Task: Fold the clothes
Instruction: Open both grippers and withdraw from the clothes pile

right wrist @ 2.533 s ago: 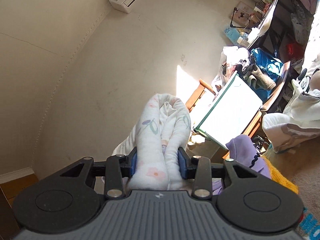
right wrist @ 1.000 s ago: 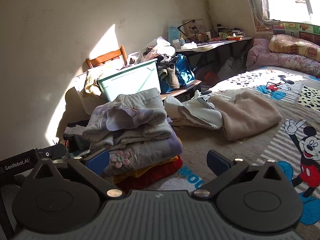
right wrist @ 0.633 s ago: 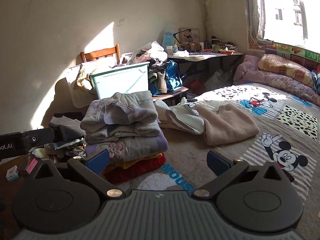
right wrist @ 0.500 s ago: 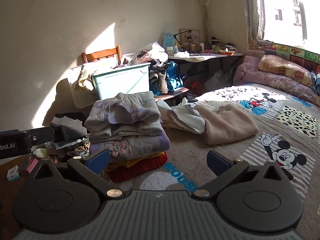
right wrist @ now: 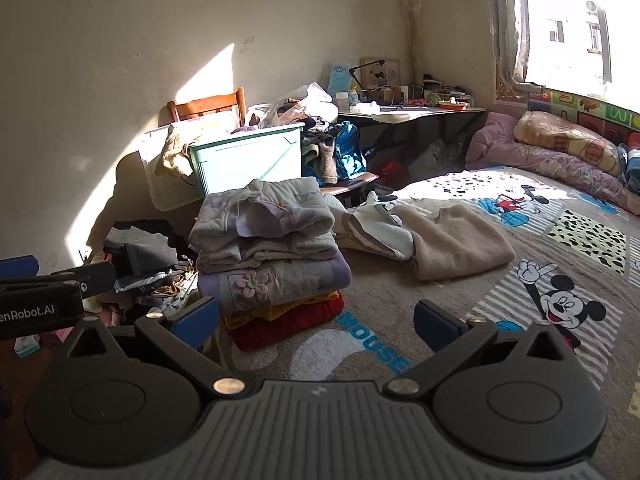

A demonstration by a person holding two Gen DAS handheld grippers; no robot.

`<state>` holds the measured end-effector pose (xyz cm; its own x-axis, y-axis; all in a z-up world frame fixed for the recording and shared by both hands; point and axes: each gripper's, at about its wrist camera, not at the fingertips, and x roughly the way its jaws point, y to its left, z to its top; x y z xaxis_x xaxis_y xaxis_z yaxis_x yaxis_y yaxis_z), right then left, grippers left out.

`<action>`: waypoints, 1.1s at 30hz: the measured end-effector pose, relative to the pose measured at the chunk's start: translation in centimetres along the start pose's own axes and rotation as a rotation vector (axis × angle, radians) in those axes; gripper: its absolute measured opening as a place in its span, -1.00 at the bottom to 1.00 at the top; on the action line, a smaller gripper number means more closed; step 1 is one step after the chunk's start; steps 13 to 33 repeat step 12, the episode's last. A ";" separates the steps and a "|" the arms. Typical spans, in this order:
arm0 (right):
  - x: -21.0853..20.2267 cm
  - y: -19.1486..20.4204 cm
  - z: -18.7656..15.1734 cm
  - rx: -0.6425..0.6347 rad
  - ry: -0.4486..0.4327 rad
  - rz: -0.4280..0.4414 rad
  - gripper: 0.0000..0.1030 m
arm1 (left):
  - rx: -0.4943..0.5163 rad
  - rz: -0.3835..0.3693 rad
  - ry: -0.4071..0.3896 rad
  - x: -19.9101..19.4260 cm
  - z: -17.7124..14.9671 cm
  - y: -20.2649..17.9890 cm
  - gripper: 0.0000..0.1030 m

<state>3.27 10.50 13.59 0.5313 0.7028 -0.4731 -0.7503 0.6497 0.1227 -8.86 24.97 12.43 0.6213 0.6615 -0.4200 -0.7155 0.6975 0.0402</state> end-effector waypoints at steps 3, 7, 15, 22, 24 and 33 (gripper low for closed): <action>-0.5 0.3 -0.1 -0.004 -0.005 0.002 1.00 | 0.009 -0.002 -0.008 -0.5 -0.1 -0.2 1.00; -1.0 0.5 -0.1 -0.002 -0.013 0.003 1.00 | 0.010 0.014 -0.018 -1.1 -0.2 -0.4 1.00; -1.7 0.5 -0.3 0.005 -0.019 0.011 1.00 | 0.008 0.034 -0.046 -2.0 -0.2 -0.3 1.00; -1.7 0.5 -0.3 0.005 -0.019 0.011 1.00 | 0.008 0.034 -0.046 -2.0 -0.2 -0.3 1.00; -1.7 0.5 -0.3 0.005 -0.019 0.011 1.00 | 0.008 0.034 -0.046 -2.0 -0.2 -0.3 1.00; -1.7 0.5 -0.3 0.005 -0.019 0.011 1.00 | 0.008 0.034 -0.046 -2.0 -0.2 -0.3 1.00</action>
